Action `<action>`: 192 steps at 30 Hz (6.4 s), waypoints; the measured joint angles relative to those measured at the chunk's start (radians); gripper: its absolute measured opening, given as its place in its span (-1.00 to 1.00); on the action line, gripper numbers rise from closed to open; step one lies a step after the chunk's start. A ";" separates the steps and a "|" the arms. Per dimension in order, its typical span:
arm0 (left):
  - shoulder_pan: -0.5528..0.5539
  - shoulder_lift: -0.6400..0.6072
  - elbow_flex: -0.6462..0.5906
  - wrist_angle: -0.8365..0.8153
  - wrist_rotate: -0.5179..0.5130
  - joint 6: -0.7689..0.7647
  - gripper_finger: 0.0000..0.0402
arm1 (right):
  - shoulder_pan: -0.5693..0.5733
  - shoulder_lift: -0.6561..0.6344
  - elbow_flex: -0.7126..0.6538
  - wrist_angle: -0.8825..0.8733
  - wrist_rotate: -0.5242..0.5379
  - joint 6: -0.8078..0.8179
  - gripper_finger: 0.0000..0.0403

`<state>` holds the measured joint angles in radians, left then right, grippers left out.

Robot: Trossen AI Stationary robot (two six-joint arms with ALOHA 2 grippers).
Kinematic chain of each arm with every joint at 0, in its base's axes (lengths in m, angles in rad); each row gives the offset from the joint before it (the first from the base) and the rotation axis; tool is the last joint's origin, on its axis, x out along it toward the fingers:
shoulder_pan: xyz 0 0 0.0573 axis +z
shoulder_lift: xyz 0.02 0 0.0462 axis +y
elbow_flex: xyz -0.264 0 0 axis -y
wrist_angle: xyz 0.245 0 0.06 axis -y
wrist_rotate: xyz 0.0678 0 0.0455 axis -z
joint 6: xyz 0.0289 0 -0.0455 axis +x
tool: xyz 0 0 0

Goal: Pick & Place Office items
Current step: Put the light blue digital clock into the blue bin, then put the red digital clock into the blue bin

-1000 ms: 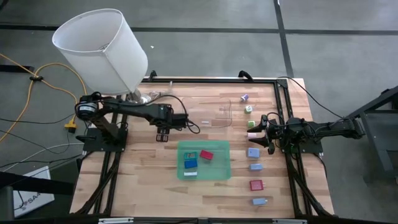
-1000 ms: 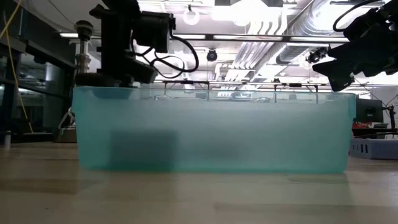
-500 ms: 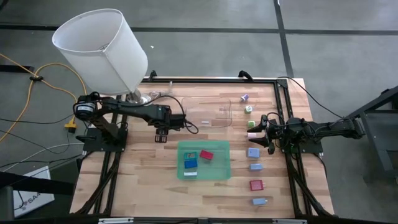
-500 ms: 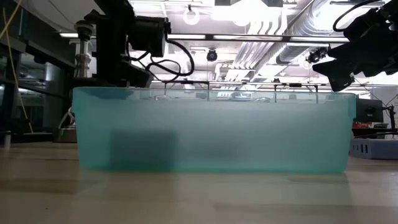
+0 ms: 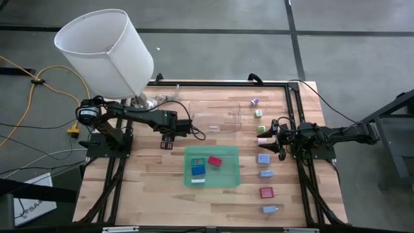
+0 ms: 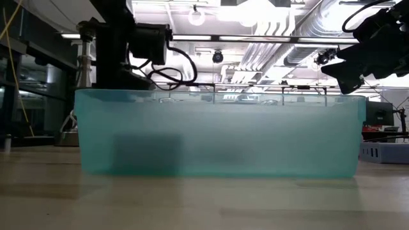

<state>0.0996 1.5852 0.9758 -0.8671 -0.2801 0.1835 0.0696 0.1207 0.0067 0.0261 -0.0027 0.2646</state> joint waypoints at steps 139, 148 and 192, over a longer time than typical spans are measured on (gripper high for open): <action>-0.488 0.193 0.500 0.207 -0.073 -0.297 -0.73 | 0.000 0.000 0.000 0.002 0.000 0.000 0.00; -0.466 0.357 0.603 0.222 0.049 -0.297 -0.73 | 0.000 0.000 0.000 0.003 0.000 0.000 0.00; -0.442 0.428 0.608 0.273 0.152 -0.360 -0.54 | 0.000 0.000 0.000 0.002 0.000 0.000 0.00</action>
<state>-0.3424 2.0132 1.5837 -0.5938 -0.1284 -0.1766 0.0699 0.1204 0.0064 0.0279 -0.0025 0.2646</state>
